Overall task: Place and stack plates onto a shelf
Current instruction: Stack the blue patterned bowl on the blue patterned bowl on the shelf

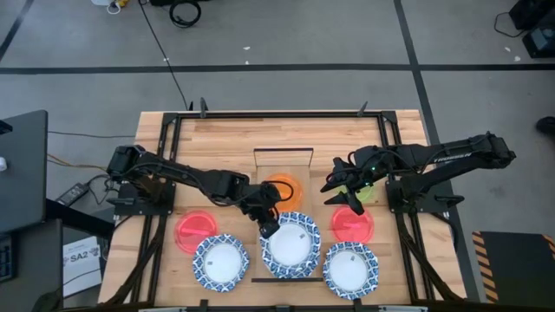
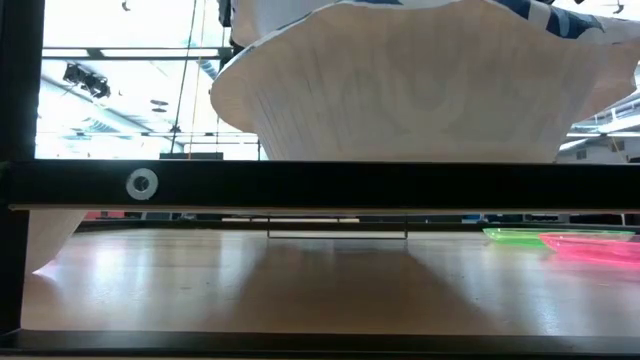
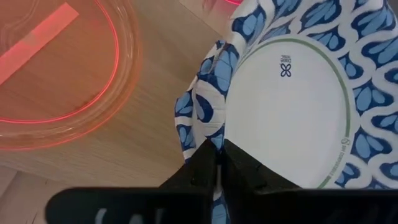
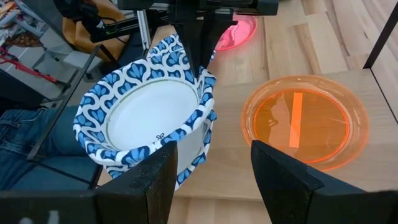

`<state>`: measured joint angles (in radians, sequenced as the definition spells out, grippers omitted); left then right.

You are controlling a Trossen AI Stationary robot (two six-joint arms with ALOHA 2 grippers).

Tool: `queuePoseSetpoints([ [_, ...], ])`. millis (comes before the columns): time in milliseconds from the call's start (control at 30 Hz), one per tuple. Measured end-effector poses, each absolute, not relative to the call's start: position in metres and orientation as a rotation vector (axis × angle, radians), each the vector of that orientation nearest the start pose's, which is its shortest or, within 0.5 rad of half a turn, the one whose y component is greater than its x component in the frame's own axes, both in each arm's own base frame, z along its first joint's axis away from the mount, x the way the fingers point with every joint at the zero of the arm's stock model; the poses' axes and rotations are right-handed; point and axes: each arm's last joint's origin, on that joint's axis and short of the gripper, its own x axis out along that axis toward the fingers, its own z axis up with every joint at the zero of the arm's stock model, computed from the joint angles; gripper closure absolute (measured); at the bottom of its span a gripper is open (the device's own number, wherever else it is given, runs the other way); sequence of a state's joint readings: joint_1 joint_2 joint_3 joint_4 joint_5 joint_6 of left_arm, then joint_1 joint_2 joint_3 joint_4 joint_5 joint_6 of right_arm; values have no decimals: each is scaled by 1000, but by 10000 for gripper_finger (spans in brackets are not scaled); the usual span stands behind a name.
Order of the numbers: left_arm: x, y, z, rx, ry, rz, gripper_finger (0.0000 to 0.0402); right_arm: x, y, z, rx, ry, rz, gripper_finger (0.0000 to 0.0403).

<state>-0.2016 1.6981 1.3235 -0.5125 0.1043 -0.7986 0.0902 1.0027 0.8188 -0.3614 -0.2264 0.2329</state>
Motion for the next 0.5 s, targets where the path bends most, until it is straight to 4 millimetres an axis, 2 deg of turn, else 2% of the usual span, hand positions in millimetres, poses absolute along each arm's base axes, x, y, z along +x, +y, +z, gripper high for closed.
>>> queuePoseSetpoints([
  [500,356,-78,257,-693,947,77,312,210,26,290,263,580,244,192],
])
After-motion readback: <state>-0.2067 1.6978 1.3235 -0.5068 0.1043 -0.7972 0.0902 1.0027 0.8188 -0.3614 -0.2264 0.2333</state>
